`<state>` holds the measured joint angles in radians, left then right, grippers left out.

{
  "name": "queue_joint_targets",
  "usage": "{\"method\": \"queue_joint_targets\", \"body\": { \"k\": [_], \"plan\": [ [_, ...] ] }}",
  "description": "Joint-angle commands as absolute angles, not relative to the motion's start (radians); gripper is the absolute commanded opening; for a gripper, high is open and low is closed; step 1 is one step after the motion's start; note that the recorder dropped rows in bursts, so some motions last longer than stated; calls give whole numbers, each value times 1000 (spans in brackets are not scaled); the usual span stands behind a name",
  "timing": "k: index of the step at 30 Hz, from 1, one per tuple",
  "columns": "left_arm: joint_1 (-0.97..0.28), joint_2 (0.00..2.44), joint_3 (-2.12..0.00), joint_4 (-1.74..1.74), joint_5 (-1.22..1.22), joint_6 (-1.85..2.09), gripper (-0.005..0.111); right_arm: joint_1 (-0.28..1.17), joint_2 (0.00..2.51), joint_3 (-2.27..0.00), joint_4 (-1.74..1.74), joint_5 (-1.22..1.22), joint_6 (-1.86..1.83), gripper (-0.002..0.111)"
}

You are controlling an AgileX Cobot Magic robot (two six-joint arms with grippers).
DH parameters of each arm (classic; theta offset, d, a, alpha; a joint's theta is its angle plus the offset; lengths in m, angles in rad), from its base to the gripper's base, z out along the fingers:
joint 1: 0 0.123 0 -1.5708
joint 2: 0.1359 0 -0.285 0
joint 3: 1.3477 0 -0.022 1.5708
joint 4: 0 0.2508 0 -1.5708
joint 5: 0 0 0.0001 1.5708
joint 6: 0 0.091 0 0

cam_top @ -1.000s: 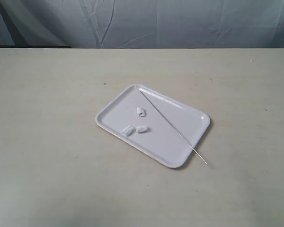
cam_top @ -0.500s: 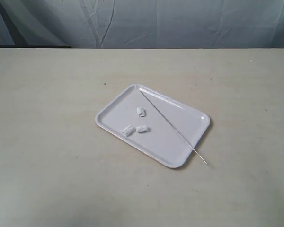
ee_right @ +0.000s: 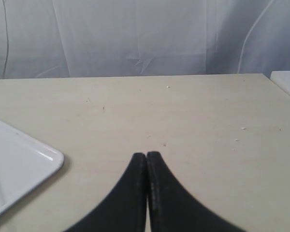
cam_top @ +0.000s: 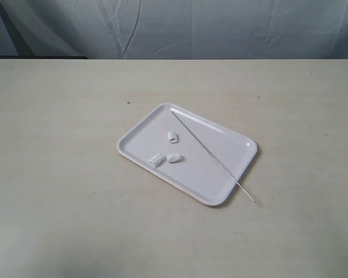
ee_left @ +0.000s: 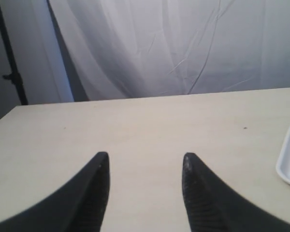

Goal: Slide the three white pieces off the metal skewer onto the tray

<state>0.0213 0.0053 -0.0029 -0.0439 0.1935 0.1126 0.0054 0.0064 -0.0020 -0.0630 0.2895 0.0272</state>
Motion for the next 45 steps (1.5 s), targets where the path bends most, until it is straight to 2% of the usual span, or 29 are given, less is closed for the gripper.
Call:
{"method": "queue_joint_targets", "body": {
  "k": [1,10,13,14,16,45],
  "plan": [
    [85,0,0,-64,233,90,45,15,0,0,-59,289,0,-1],
    [88,0,0,-32,228,59,45,69,0,0,-59,296,-25,-1],
    [88,0,0,-54,235,59,28,69,0,0,-59,295,-32,-1],
    [88,0,0,-62,238,42,16,69,0,0,-59,295,-32,-1],
    [86,0,0,-65,239,-7,0,69,0,0,-59,295,-32,-1],
    [54,0,0,-52,239,-16,0,69,0,0,-49,295,-27,-1]
  ]
}}
